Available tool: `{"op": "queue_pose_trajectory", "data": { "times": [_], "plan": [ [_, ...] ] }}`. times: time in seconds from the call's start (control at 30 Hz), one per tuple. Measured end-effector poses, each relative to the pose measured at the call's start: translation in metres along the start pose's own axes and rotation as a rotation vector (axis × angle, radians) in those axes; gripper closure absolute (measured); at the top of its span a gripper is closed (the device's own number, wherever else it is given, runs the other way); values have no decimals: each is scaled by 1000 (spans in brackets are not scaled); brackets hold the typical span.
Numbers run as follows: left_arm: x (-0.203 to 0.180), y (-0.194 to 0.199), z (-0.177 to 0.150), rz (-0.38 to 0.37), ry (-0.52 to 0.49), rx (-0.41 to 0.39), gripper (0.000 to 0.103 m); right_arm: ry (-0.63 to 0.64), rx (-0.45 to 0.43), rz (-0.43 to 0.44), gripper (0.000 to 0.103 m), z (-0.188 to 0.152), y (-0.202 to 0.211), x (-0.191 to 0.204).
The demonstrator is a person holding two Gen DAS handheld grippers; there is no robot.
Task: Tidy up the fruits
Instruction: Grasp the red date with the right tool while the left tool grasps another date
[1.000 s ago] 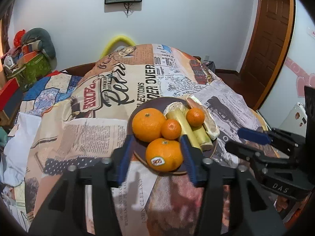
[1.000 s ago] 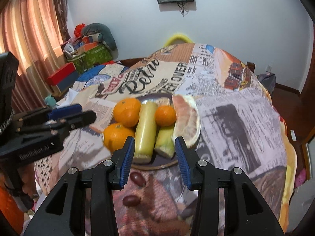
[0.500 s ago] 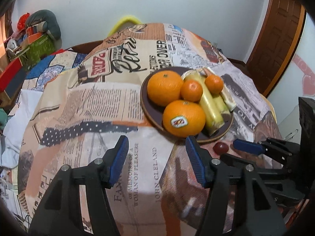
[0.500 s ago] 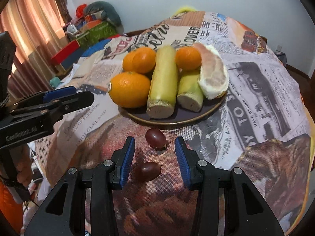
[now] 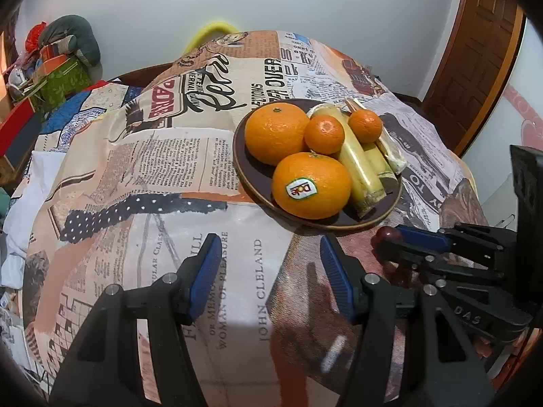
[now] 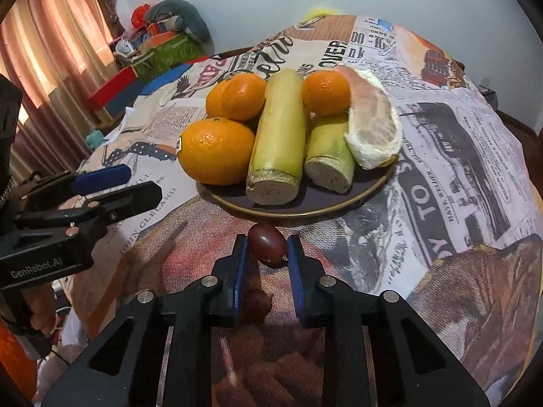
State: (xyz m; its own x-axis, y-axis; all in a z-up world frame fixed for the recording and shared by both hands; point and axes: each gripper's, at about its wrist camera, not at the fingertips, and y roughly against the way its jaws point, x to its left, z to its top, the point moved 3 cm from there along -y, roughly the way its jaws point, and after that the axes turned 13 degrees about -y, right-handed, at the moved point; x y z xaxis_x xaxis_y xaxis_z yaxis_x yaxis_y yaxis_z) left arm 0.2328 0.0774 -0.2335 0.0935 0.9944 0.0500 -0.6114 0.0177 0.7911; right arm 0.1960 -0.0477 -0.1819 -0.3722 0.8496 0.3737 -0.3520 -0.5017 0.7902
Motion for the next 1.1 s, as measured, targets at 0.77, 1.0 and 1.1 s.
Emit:
{"op": "queue_pose_trajectory", "data": {
  "times": [0.77, 1.0, 1.1],
  "plan": [
    [-96, -6, -10, -174, -147, 56, 47, -76, -124, -74, 82, -18, 74, -44],
    [-108, -16, -8, -171, -193, 64, 68, -88, -121, -68, 82, -23, 74, -47],
    [-110, -18, -7, -173, -209, 54, 82, -87, -114, -62, 82, -22, 72, -47]
  ]
}}
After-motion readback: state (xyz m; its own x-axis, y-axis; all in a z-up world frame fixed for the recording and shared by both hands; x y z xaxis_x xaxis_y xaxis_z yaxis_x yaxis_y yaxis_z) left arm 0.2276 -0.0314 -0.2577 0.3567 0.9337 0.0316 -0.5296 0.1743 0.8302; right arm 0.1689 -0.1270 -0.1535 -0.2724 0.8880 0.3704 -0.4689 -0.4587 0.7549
